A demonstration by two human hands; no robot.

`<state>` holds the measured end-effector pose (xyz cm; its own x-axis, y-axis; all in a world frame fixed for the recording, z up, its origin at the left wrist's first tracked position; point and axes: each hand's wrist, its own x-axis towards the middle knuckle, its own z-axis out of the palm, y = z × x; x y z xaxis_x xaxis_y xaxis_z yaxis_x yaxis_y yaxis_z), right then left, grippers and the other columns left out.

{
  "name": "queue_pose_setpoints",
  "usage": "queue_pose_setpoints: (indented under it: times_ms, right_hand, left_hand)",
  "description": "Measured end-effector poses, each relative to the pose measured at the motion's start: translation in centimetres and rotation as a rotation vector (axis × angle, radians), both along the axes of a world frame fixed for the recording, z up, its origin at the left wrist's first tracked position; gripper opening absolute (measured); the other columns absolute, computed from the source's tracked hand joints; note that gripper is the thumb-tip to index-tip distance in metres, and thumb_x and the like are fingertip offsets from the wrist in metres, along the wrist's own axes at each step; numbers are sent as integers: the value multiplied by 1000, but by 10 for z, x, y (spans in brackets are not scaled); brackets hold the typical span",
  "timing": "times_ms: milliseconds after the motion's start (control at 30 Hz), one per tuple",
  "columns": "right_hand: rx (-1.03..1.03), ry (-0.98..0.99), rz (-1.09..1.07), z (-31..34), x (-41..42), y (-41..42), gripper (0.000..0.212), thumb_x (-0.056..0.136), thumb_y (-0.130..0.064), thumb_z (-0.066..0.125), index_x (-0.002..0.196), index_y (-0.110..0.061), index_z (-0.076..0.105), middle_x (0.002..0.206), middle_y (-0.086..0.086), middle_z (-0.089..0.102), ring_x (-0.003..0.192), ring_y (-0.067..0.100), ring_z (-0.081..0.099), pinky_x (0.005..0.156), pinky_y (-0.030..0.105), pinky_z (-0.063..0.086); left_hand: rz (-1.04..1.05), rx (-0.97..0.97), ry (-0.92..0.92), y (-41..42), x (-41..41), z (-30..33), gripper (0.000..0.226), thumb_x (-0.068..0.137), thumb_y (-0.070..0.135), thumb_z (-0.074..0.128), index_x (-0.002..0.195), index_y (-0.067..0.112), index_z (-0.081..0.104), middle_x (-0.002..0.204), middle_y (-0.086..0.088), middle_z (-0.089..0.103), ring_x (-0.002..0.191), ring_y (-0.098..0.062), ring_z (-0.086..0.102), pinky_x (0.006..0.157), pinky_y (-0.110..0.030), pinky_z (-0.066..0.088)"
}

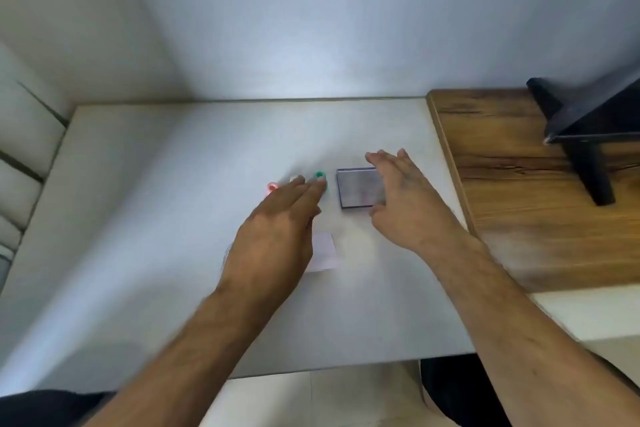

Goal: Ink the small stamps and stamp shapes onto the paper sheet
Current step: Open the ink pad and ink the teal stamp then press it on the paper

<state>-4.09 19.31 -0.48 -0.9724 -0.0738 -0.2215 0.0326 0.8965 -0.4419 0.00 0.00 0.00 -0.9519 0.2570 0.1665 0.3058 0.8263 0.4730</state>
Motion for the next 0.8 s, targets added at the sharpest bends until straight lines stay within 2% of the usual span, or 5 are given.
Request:
queue_pose_setpoints:
  times_ms: [133, 400, 533, 667, 800]
  right_hand:
    - [-9, -46, 6, -2, 1, -3, 87, 85, -22, 72, 152, -31, 17, 161, -6, 19, 150, 19, 4, 118, 34, 13]
    - [160, 61, 74, -3, 3, -5, 71, 86, -16, 68, 147, -20, 34, 147, 0, 40, 137, 22, 30, 107, 34, 37]
    - [171, 69, 114, -1, 2, -1, 67, 84, -19, 70, 143, -22, 40, 141, -2, 47, 129, 21, 36, 101, 33, 41]
    - [177, 66, 145, 1, 4, 1, 66, 83, -25, 70, 142, -24, 42, 139, -4, 50, 127, 20, 38, 100, 34, 42]
    - [141, 60, 141, 3, 7, 2, 59, 82, -23, 68, 136, -28, 46, 135, -6, 53, 125, 19, 40, 98, 34, 45]
  left_hand:
    - [-23, -30, -36, 3, 1, -6, 46, 80, -4, 72, 122, 12, 68, 107, -3, 73, 93, -21, 67, 82, -29, 54]
    - [-75, -109, -60, 13, 4, -14, 42, 85, 7, 71, 126, 13, 65, 118, -5, 70, 111, -26, 64, 95, -35, 50]
    - [-102, -144, -71, 15, 5, -14, 43, 88, 14, 69, 131, 17, 61, 125, -3, 67, 115, -24, 62, 98, -34, 48]
    - [-110, -174, -87, 14, 5, -18, 41, 97, 23, 55, 139, 21, 53, 138, -1, 58, 130, -21, 52, 108, -30, 36]
    - [-105, -200, -85, 13, 4, -22, 44, 100, 27, 51, 143, 23, 47, 146, 2, 49, 138, -17, 42, 107, -23, 19]
